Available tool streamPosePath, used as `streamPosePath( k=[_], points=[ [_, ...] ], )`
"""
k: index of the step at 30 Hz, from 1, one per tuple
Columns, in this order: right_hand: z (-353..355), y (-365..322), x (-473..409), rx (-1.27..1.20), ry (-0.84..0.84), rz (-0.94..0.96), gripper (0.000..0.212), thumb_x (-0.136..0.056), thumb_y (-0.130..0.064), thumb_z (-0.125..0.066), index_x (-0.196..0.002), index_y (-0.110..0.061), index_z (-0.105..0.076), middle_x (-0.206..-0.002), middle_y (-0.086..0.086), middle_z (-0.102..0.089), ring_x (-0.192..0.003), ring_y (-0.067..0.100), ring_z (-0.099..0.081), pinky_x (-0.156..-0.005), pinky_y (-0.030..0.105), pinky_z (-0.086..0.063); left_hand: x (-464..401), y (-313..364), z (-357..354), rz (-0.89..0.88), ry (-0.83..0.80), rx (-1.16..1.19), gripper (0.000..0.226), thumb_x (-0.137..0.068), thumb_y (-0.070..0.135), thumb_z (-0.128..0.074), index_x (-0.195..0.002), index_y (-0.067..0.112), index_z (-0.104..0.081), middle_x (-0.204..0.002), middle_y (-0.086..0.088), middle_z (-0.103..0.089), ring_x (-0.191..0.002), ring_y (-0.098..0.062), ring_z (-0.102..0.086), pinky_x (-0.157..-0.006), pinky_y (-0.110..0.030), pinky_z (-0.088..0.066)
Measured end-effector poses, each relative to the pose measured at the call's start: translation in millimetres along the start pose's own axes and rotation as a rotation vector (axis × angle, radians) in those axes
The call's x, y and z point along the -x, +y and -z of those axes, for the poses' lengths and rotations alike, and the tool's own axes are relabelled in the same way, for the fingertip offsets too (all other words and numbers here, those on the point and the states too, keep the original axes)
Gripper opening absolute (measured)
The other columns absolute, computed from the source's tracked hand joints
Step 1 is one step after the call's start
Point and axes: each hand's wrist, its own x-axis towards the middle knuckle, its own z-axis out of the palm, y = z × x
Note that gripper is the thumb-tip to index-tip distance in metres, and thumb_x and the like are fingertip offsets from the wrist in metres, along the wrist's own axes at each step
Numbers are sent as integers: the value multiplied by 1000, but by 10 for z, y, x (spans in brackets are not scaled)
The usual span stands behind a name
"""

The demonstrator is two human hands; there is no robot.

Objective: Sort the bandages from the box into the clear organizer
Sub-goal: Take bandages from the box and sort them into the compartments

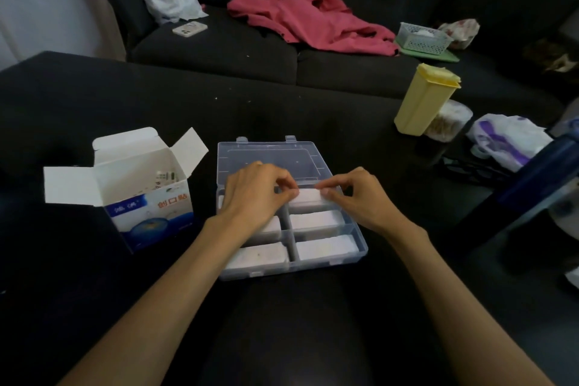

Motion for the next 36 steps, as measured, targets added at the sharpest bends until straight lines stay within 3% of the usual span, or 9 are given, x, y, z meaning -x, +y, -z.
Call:
streamPosePath(
  k=[4,12,18,21,24,26,28,31,36],
  points=[
    [-23,5,-16,109,9,-22,18,-89,-18,-59,-101,-25,-71,-100,-9,-53,-98,10,-41,-84,25,-38,-2,-9,23,-31,23,-137,20,-86,41,-62,-104,33,-69,-101,10,-50,-99,-10,-44,-72,-23,-34],
    [21,11,15,109,1,-50,19,-88,-15,-61,-101,-26,-68,-109,-8,-60,-84,4,-53,-72,15,-42,151,70,168,-64,11,-120,30,-94,37,-53,-123,32,-58,-109,7,-53,-104,-11,-49,-77,-25,-41],
    [181,-526,64,-30,253,98,23,-87,-11,-59,-104,-26,-63,-98,-8,-60,-80,2,-56,-70,16,-46,673,-103,848,53,447,-33,24,-91,35,-55,-114,31,-60,-99,14,-51,-89,-1,-45,-75,-21,-36],
    [14,-1119,150,-79,165,231,30,-90,-9,-53,-109,-32,-59,-106,-14,-57,-97,-2,-52,-88,22,-44,860,-488,1082,247,620,-122,30,-88,31,-56,-118,28,-56,-113,5,-54,-102,-12,-49,-75,-27,-40],
    [-321,-1566,199,121,-22,416,45,-92,-10,-48,-132,-32,-47,-141,-10,-41,-133,6,-29,-112,30,-23,976,-804,1153,406,605,-92,46,-85,22,-63,-128,21,-48,-131,-4,-47,-119,-23,-43,-93,-38,-39],
    [-502,-1743,172,280,-88,494,51,-93,-16,-49,-141,-31,-37,-152,-9,-27,-141,12,-14,-113,30,-7,1055,-970,1143,502,588,42,57,-82,18,-69,-133,17,-43,-136,-7,-42,-124,-26,-39,-100,-40,-36],
    [-593,-1816,175,313,-109,485,49,-94,-21,-50,-141,-30,-36,-150,-8,-30,-141,12,-16,-114,27,-8,1143,-1094,1167,622,481,481,60,-82,20,-70,-134,20,-41,-134,-5,-48,-119,-22,-48,-98,-40,-43],
    [-629,-1751,326,247,-94,440,45,-93,-20,-53,-136,-30,-45,-143,-8,-42,-137,13,-29,-112,31,-25,1257,-1112,1283,649,111,1123,32,-85,18,-65,-116,24,-60,-107,0,-70,-96,-14,-65,-71,-28,-54],
    [-666,-1405,609,404,-68,559,48,-75,-7,-67,-119,-27,-63,-126,-5,-60,-121,20,-52,-96,35,-45,1308,-1032,1190,247,155,643,21,-75,21,-76,-93,31,-73,-92,13,-73,-86,-4,-68,-77,-28,-53]
  ],
)
